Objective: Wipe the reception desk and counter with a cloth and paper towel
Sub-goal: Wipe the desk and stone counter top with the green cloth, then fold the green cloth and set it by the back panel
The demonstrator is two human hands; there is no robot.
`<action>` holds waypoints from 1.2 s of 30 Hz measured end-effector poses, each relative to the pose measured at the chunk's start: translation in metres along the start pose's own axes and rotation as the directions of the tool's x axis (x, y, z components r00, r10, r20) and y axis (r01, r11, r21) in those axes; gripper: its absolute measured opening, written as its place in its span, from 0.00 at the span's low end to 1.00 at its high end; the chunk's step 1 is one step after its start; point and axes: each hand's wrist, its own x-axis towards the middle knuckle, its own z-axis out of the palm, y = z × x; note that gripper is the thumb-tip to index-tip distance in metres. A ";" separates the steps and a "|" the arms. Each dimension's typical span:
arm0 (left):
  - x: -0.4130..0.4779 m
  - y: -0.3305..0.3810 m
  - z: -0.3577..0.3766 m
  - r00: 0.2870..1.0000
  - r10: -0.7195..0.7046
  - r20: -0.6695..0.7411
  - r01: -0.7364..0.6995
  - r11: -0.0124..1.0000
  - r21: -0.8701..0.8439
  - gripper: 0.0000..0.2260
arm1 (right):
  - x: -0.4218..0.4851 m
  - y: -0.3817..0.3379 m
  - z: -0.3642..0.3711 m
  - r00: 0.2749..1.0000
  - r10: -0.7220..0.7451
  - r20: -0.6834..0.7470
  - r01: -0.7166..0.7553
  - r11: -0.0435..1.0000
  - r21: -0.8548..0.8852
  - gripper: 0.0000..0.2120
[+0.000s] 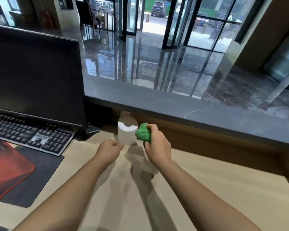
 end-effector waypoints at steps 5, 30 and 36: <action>-0.030 0.045 0.073 0.948 -0.123 0.293 0.191 0.958 -0.215 0.20 | -0.033 0.065 -0.028 0.995 -0.095 -0.016 0.093 0.991 -0.093 0.22; -0.054 0.074 0.315 0.875 -0.229 0.427 0.372 0.882 -0.290 0.10 | -0.045 0.322 -0.117 0.554 0.502 0.664 -0.574 -0.347 0.742 0.12; -0.008 0.069 0.329 0.978 -0.040 0.205 0.069 0.989 -0.134 0.06 | 0.009 0.334 -0.090 0.624 0.612 0.487 -0.560 -0.084 0.824 0.10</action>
